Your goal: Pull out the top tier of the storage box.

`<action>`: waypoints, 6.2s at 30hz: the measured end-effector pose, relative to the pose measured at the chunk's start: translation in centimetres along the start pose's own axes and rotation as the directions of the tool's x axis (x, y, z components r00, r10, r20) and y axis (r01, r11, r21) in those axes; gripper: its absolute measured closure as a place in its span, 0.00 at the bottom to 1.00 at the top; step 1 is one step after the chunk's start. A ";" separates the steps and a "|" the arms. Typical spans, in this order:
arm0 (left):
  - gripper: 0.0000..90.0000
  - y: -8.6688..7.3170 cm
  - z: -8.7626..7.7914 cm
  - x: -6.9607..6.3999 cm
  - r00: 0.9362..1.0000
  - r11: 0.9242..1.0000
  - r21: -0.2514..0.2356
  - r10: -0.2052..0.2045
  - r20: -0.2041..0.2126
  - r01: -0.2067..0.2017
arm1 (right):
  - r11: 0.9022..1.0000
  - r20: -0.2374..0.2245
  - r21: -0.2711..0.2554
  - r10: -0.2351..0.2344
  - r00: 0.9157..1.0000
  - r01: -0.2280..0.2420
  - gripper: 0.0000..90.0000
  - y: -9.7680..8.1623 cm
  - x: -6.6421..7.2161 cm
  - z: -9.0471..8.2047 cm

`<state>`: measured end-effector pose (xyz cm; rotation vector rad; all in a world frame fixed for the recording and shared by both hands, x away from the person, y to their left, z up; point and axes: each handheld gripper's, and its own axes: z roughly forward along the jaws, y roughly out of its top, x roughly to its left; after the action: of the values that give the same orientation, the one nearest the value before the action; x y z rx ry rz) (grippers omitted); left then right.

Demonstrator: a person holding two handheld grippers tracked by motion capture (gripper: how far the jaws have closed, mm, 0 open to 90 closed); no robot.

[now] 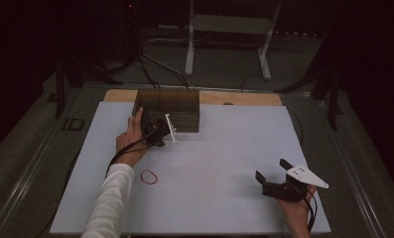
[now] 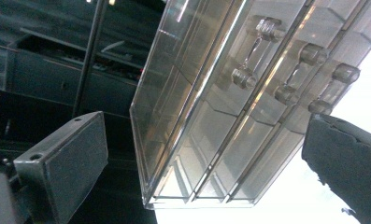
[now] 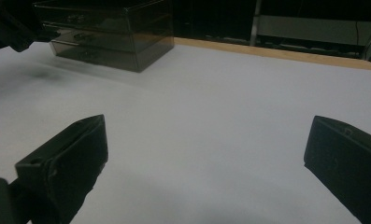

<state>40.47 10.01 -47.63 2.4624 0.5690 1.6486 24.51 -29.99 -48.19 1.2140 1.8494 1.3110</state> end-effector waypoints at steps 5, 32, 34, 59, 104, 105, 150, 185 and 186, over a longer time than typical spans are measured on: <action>0.05 0.2 0.0 -0.1 1.000 1.000 0.008 0.005 -0.018 -0.004 | 1.000 0.000 0.001 0.001 1.000 -0.001 0.00 0.0 0.0 0.0; 0.62 0.7 -0.6 -2.1 0.966 0.979 -0.039 0.189 -0.179 -0.199 | 1.000 0.005 -0.001 0.000 1.000 0.000 0.00 0.0 -0.1 0.0; 0.63 0.7 -0.6 -2.2 0.965 0.978 -0.037 0.196 -0.177 -0.206 | 1.000 0.005 -0.001 0.000 1.000 0.000 0.00 0.0 -0.1 0.0; 0.70 0.8 -0.1 -3.2 0.948 0.961 -0.027 0.267 -0.174 -0.276 | 1.000 0.007 0.002 0.000 1.000 0.000 0.00 0.0 -0.1 0.0; 0.89 1.3 0.7 -4.2 0.937 0.953 -0.004 0.298 -0.181 -0.304 | 1.000 0.010 -0.002 0.002 1.000 -0.002 0.00 0.0 -0.2 -0.1; 0.89 1.3 0.7 -4.2 0.937 0.953 -0.001 0.298 -0.180 -0.303 | 1.000 0.009 -0.001 0.000 1.000 0.000 0.00 0.0 -0.2 0.0; 0.92 1.1 -0.5 -4.6 0.934 0.950 0.006 0.309 -0.180 -0.313 | 1.000 0.010 -0.003 0.005 1.000 -0.005 0.00 0.0 -0.2 -0.1; 0.82 0.5 -2.0 -5.1 0.926 0.940 -0.006 0.334 -0.174 -0.340 | 1.000 0.009 -0.002 0.005 1.000 -0.005 0.00 0.0 -0.2 0.0; 0.71 0.5 -2.1 -5.1 0.926 0.939 -0.014 0.337 -0.170 -0.344 | 1.000 0.009 -0.003 0.004 1.000 -0.004 0.01 0.0 -0.2 0.0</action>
<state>37.00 7.41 -51.02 2.5177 0.1172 1.9797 24.58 -30.23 -48.18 1.2204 1.8397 1.3075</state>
